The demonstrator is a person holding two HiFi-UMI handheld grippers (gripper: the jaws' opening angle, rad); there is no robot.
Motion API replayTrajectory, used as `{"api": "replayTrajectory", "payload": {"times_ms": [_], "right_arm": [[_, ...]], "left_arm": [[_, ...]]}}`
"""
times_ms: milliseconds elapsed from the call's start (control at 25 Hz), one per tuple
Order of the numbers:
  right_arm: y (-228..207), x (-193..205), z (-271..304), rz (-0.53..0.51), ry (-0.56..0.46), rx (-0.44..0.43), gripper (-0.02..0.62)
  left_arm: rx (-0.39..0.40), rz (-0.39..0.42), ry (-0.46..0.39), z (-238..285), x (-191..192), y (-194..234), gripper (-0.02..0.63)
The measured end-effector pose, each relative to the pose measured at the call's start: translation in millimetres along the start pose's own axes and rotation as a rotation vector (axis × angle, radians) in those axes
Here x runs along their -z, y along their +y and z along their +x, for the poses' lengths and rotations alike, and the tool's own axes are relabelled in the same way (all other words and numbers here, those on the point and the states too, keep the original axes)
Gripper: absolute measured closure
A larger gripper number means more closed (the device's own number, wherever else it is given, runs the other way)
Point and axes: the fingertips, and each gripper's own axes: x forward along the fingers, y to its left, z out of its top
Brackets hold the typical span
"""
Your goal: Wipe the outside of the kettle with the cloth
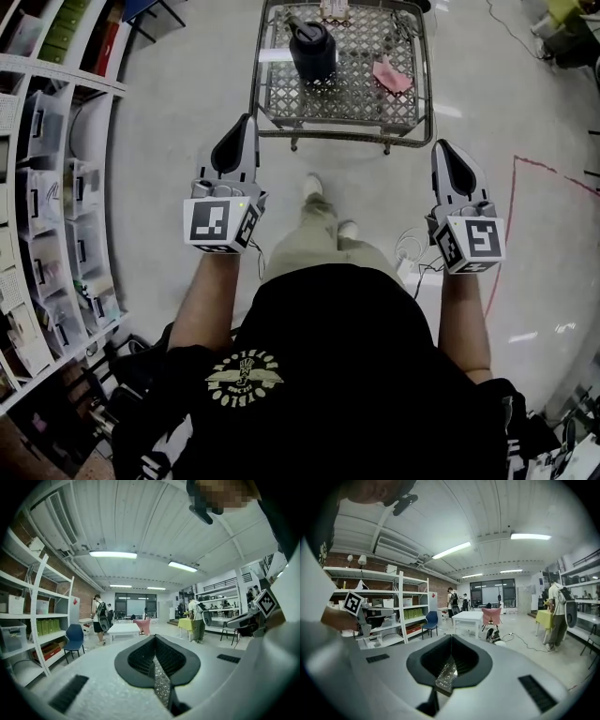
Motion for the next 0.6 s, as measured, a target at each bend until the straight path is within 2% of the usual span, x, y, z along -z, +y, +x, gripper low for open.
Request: {"api": "replayTrajectory", "payload": {"times_ms": [400, 600], "right_arm": [[-11, -13, 54, 0.001, 0.011, 0.009, 0.584], [-13, -32, 90, -0.005, 0.002, 0.012, 0.584]], "left_arm": [[0.014, -0.009, 0.0, 55, -4, 33, 0.6], [0.027, -0.007, -0.007, 85, -12, 57, 0.599]]}}
